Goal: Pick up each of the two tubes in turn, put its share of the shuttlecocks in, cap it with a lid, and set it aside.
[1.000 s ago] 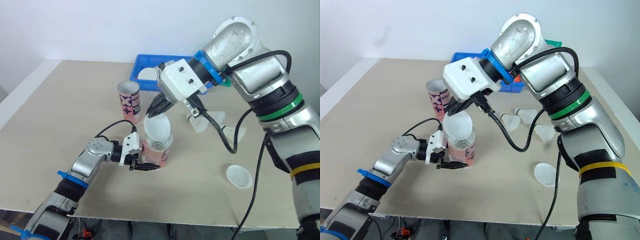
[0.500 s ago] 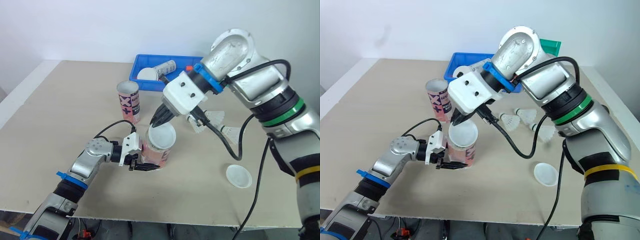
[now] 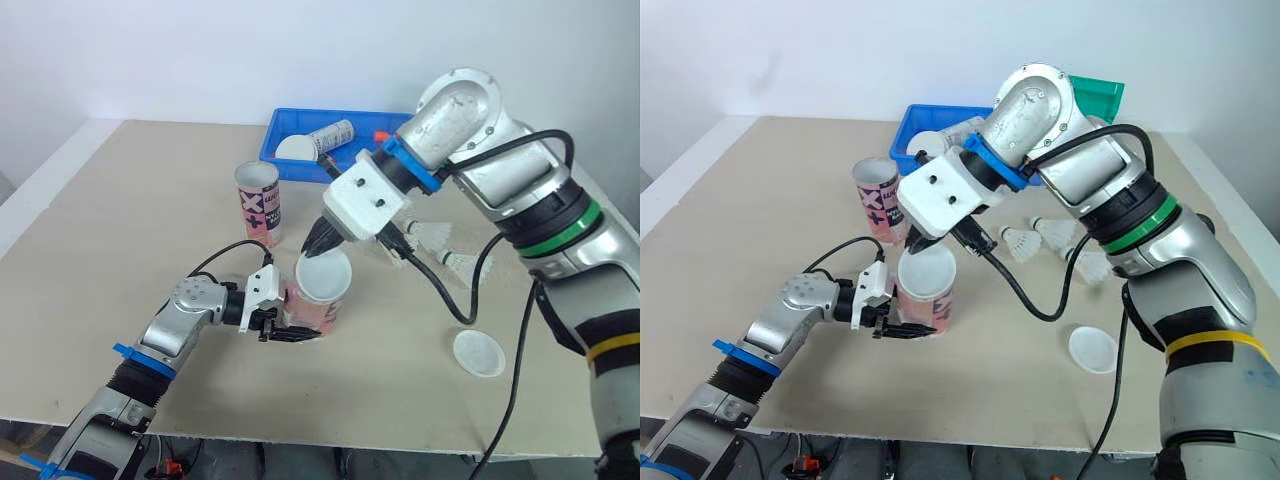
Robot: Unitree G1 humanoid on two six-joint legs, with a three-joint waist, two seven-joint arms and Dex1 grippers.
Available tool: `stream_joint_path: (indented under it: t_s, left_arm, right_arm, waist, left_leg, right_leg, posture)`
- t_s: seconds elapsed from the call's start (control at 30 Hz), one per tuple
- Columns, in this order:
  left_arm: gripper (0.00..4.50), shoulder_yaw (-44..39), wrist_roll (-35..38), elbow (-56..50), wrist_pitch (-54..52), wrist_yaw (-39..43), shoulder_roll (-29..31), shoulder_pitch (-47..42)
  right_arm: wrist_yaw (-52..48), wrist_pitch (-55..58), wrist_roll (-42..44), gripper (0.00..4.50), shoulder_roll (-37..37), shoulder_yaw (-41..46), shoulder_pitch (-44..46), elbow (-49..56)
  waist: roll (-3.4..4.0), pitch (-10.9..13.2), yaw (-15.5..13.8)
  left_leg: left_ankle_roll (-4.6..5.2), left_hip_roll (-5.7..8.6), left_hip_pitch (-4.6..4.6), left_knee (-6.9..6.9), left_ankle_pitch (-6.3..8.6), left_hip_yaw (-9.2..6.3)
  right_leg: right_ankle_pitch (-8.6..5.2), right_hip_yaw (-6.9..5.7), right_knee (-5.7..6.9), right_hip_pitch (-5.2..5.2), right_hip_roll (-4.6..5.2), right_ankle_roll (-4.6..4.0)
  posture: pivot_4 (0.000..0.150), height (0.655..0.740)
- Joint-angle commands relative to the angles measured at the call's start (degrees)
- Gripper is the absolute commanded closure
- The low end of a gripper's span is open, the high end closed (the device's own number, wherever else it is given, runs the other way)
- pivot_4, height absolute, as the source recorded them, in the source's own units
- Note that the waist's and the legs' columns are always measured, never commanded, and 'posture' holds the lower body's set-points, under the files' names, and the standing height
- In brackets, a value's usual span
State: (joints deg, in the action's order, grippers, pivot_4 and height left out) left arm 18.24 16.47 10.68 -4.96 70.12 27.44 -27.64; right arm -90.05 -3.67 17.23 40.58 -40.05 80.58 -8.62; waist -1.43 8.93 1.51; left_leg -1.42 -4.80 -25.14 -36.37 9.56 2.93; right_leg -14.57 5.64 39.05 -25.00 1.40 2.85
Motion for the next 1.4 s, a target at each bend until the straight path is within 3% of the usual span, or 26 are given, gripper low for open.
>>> stream_joint_path:
  t_s: [0.03, 0.27, 0.47, 0.63, 0.77, 0.9, 1.07, 1.4]
  left_arm:
    - [1.77, -0.3, -4.5, 4.3, -2.4, -3.1, 1.8, 1.8]
    - [1.77, -0.4, -4.4, 4.2, -2.5, -3.3, 1.9, 1.8]
    - [1.77, -0.6, -4.4, 4.0, -2.6, -3.4, 2.0, 2.0]
    - [1.77, -0.5, -4.3, 4.3, -2.6, -3.5, 1.8, 1.7]
    - [1.77, -0.5, -4.4, 4.8, -2.3, -3.3, 1.6, 1.3]
    - [1.77, -0.4, -4.6, 5.4, -1.9, -3.0, 1.5, 0.9]
    - [1.77, -0.2, -4.8, 6.1, -1.5, -2.5, 1.6, 0.4]
    - [1.77, 0.0, -5.0, 7.5, -0.8, -1.9, 1.5, -0.8]
  right_arm:
    - [-2.5, -0.4, 0.7, 4.46, 1.9, -1.7, -1.6, 3.5]
    - [-2.4, -3.4, -7.2, 4.46, -2.2, 0.0, -6.5, 3.5]
    - [-1.6, -4.8, -14.6, 2.38, -5.1, 1.5, -9.4, 1.9]
    - [-0.8, -3.1, -16.6, 2.38, -7.0, 4.3, -10.6, 1.4]
    - [-2.4, 6.6, -10.1, 2.38, -7.3, 9.5, -7.5, 0.3]
    - [-2.5, 12.0, -2.0, 2.38, -1.4, 11.5, -4.6, -1.7]
    - [-2.5, 12.9, 1.4, 4.47, 2.0, 10.0, -6.2, 1.4]
    - [-2.3, 15.6, -1.1, 4.47, -2.0, 9.7, -9.9, 4.9]
  waist:
    - [-0.01, 0.0, 0.0]
    - [-0.09, -0.1, 0.0]
    - [-0.25, -0.3, 0.0]
    - [-0.33, -0.5, 0.0]
    - [-0.33, -0.4, 0.0]
    - [-0.36, -0.2, 0.1]
    - [-0.30, -0.1, 0.2]
    - [-0.30, -0.1, 0.2]
  left_leg:
    - [0.00, 0.00, 0.00, 0.00, 0.00, 0.00]
    - [-0.01, -0.01, 0.02, 0.03, 0.00, 0.00]
    - [-0.01, -0.01, 0.08, 0.03, 0.00, 0.00]
    - [-0.09, -0.01, 0.40, 0.03, 0.05, -0.03]
    - [-0.20, 0.00, 0.56, 0.03, 0.12, -0.09]
    - [-0.21, 0.04, 0.46, 0.03, 0.13, -0.03]
    - [-0.21, 0.10, 0.38, 0.02, 0.13, 0.03]
    - [-0.21, 0.08, 0.34, 0.05, 0.13, -0.04]
  right_leg:
    - [0.00, 0.00, 0.00, 0.00, 0.00, 0.00]
    - [-0.02, -0.01, -0.02, 0.01, -0.01, 0.02]
    - [0.00, -0.02, -0.01, 0.05, -0.02, -0.01]
    - [0.11, -0.02, -0.01, 0.16, 0.03, -0.19]
    - [0.21, -0.05, -0.04, 0.11, 0.08, -0.36]
    - [0.36, -0.10, -0.07, -0.11, 0.21, -0.62]
    - [0.36, -0.17, -0.16, -0.20, 0.35, -0.61]
    - [0.36, -0.19, -0.16, -0.23, 0.22, -0.57]
  posture:
    - [0.150, 0.7037]
    - [0.150, 0.7037]
    - [0.150, 0.7037]
    - [0.150, 0.7037]
    - [0.150, 0.7037]
    - [0.150, 0.7037]
    - [0.150, 0.7037]
    - [0.150, 0.7037]
